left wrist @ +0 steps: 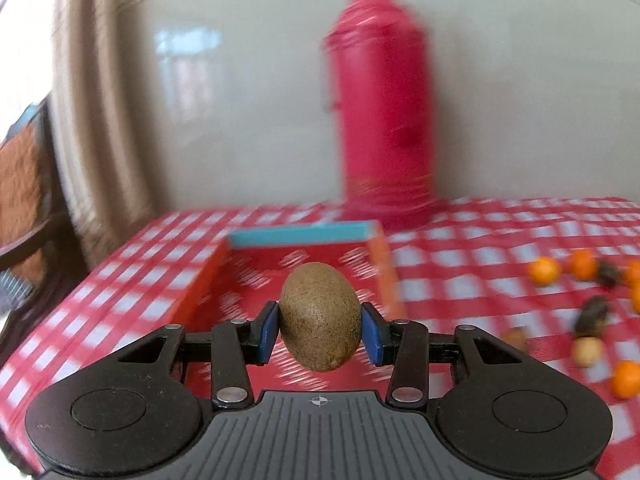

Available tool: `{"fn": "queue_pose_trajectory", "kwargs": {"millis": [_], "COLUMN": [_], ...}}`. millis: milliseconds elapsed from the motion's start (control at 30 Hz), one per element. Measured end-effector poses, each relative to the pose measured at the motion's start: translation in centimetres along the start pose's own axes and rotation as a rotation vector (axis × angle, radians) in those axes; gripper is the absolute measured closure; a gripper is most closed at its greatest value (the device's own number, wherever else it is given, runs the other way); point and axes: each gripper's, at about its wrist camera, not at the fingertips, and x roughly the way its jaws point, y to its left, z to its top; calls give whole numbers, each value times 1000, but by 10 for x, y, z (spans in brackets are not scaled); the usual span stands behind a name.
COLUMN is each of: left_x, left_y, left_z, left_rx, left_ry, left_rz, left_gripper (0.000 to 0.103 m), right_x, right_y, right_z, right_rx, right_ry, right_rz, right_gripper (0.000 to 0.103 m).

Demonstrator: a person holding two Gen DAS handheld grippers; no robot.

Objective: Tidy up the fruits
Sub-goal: 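Carry the kiwi with the left gripper into the box and release, then grasp a small orange with the right gripper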

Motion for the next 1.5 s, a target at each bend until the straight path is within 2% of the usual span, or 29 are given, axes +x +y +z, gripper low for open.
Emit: {"fn": "queue_pose_trajectory", "kwargs": {"millis": [233,333,400,667,800,900,967,1033,1100,1233,1400,1500], "left_x": [37,32,31,39,42,43,42,37,30,16,-2,-18], "left_y": [49,54,56,62,63,69,68,65,59,63,95,109], "left_z": [-16,-21,-18,-9,-9,-8,-8,-9,-8,-1,4,2], "left_rx": [-150,-152,-155,-144,-111,-122,-123,-124,-119,-157,-308,-356], "left_ry": [171,159,161,168,170,177,190,184,163,123,84,50], "left_rz": [70,102,118,97,109,119,107,83,89,123,71,73], "left_gripper": [59,58,52,49,48,48,37,13,7,4,3,2], "right_x": [7,11,12,14,14,14,15,15,15,15,15,15], "right_y": [22,30,33,41,41,40,41,41,42,44,45,46], "right_z": [-5,-6,-8,-9,-9,-9,-9,-9,-9,-10,-10,-10], "right_rx": [-40,-57,-66,-78,-77,-75,-77,-79,-83,-94,-101,-114], "right_ry": [22,32,38,47,47,45,49,49,51,52,50,51], "right_rz": [29,42,51,74,78,79,81,83,87,89,87,91], "right_gripper": [5,5,5,5,5,5,5,5,5,5,5,5]}}
